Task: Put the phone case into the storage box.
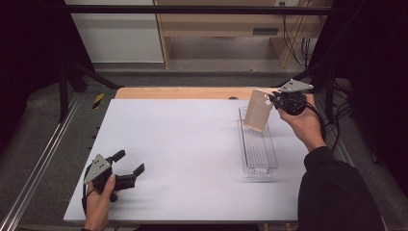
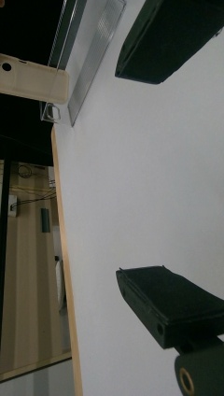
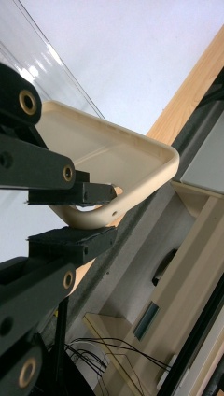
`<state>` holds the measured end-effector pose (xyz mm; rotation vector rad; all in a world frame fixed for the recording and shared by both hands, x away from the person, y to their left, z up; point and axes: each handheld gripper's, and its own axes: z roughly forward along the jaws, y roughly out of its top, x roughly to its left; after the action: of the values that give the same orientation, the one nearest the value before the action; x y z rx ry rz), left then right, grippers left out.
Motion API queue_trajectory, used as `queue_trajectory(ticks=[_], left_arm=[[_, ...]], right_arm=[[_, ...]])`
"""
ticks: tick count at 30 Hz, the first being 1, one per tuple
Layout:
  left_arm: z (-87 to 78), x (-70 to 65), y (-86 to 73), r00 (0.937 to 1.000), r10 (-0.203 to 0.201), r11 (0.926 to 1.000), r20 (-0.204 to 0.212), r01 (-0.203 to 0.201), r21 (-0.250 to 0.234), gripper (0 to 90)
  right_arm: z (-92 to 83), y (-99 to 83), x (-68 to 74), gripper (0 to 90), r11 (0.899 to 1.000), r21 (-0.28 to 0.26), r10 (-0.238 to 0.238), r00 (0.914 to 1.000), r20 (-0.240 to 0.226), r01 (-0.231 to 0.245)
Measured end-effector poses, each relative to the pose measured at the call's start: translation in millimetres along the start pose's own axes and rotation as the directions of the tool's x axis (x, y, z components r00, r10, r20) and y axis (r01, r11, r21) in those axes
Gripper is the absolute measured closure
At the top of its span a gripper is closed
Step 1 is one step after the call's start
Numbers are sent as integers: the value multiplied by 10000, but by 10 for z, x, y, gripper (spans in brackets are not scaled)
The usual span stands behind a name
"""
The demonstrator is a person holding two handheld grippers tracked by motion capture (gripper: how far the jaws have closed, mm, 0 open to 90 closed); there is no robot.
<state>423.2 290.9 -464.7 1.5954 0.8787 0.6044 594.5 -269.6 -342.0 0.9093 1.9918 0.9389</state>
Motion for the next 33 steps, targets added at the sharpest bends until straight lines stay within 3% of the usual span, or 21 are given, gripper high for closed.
queue_trajectory(ticks=[33], left_arm=[[-26,11,9,9999,6,10000,-141,-6,-20,36]], right_arm=[[46,13,24,782,9994,-164,-306,9995,118,308]])
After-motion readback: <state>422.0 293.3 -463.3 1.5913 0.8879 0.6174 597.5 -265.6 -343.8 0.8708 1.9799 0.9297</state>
